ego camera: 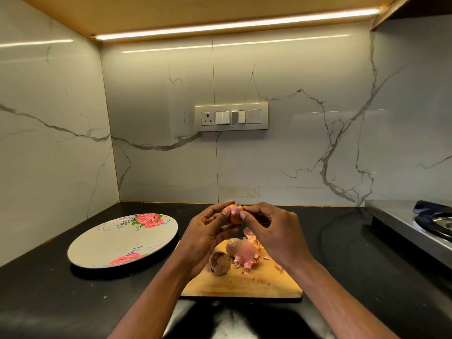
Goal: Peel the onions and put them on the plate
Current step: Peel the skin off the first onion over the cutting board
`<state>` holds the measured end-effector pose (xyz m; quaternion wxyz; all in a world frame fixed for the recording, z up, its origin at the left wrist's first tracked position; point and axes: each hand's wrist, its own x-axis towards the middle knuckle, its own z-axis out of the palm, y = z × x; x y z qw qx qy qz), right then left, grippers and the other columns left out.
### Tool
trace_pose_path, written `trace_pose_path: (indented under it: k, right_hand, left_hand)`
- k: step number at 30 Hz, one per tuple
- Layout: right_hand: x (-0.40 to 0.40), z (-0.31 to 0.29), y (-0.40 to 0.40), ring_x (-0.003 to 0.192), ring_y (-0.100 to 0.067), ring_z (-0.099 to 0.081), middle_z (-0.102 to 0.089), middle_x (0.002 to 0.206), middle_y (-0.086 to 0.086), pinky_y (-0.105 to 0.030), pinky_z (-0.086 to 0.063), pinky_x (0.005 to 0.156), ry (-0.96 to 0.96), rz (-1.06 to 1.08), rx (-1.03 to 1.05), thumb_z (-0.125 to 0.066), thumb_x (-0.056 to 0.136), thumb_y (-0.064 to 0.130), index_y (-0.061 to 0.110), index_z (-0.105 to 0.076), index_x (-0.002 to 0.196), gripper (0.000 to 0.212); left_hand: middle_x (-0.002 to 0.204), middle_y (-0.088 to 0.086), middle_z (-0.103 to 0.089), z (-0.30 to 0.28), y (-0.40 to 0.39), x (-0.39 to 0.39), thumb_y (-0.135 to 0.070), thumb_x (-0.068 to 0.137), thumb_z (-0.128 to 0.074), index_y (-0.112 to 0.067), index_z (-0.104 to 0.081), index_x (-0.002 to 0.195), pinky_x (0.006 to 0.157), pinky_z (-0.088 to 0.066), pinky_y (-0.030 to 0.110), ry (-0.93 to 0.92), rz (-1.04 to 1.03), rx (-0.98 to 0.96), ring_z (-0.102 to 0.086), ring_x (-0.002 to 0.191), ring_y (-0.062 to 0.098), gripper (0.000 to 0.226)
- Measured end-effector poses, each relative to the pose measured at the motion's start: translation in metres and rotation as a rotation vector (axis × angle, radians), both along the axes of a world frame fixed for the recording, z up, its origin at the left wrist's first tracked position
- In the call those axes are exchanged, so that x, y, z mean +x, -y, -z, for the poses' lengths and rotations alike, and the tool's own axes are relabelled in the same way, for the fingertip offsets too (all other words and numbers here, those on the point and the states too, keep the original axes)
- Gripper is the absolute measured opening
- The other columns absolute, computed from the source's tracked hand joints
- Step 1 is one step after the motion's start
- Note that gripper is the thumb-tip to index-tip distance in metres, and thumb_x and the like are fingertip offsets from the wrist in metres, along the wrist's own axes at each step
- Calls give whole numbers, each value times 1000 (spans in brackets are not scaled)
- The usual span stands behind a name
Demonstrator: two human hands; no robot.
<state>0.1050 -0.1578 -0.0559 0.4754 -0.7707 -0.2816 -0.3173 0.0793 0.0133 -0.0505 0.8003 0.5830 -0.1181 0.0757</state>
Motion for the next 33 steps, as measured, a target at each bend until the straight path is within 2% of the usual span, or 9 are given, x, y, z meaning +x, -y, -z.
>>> trace_pose_path:
  k: [6,16,20,23,28,33]
  right_hand:
    - [3,3,-2,83,1,-69,-75,89,10,-9,-54,71,16,45,17,-72,88,34,19,-78,103,22]
    - [7,5,-5,79,3,-70,-74,83,13,-17,-59,72,-58,41,147,-76,88,21,19,-78,97,10]
    - [6,4,-2,82,1,-71,-75,86,13,-20,-59,73,-113,-11,141,-70,92,27,23,-77,102,13]
    - [3,2,-3,86,2,-70,-75,90,14,-16,-58,73,-123,-44,121,-71,90,38,25,-77,105,21]
    - [5,4,-3,85,2,-70,-74,88,17,-13,-56,74,-81,4,120,-73,88,32,24,-78,101,17]
    - [7,7,-3,80,-3,-72,-75,83,12,-25,-61,73,-111,-1,192,-74,88,26,22,-78,97,10]
  left_hand:
    - [110,6,-75,1,0,-1,-12,96,-57,-10,-64,125,83,-62,31,-12,5,1,-73,103,25,30]
    - [110,10,-75,-1,2,-2,-11,97,-56,-8,-64,125,79,-62,29,-30,23,-35,-73,102,27,29]
    - [109,10,-75,0,1,-1,-13,93,-58,-10,-66,123,77,-62,29,-28,10,-49,-73,102,29,30]
    - [109,8,-75,0,1,-1,-19,86,-63,-13,-67,122,77,-62,30,-12,-23,-22,-73,101,28,37]
    - [121,3,-71,4,0,0,-28,84,-66,-24,-70,119,82,-59,29,-5,-89,99,-68,112,23,35]
    - [118,5,-73,3,2,-1,-26,84,-66,-21,-70,119,83,-58,29,-6,-70,82,-70,109,22,36]
